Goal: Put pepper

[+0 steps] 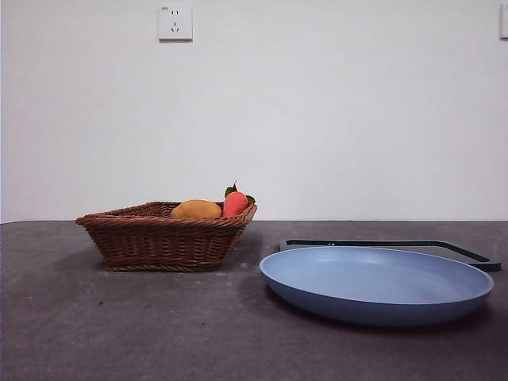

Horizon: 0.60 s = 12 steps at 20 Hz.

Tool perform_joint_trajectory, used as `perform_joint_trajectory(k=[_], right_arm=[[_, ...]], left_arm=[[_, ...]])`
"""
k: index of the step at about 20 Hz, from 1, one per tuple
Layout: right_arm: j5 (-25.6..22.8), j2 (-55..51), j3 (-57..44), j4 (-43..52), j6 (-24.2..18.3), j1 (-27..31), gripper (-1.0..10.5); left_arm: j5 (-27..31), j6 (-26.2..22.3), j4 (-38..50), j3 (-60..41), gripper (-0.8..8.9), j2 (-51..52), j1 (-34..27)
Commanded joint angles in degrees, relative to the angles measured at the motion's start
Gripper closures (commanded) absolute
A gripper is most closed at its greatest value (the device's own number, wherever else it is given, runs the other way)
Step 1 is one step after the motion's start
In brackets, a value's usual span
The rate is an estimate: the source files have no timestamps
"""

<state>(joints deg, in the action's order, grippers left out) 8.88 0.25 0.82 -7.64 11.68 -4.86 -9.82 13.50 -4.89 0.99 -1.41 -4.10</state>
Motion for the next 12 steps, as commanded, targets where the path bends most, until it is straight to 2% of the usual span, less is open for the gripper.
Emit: perform_joint_trajectory(k=[1, 3, 5, 12], right_arm=[[0.15, 0.0, -0.13, 2.47, 7.04, -0.07, 9.4], [0.13, 0.2, 0.79, 2.91, 10.12, -0.09, 9.4], [0.13, 0.81, 2.32, 2.89, 11.45, -0.09, 9.4], [0.15, 6.75, 11.17, 2.25, 11.41, -0.09, 9.4]], left_arm=[[-4.04, 4.96, 0.57, -0.5, 8.07, 0.22, -0.11], [-6.19, 7.02, 0.44, -0.11, 8.07, 0.22, -0.13], [-8.48, 8.5, 0.46, 0.79, 8.07, 0.2, -0.13], [-10.58, 9.05, -5.29, 9.14, 8.07, -2.08, -0.11]])
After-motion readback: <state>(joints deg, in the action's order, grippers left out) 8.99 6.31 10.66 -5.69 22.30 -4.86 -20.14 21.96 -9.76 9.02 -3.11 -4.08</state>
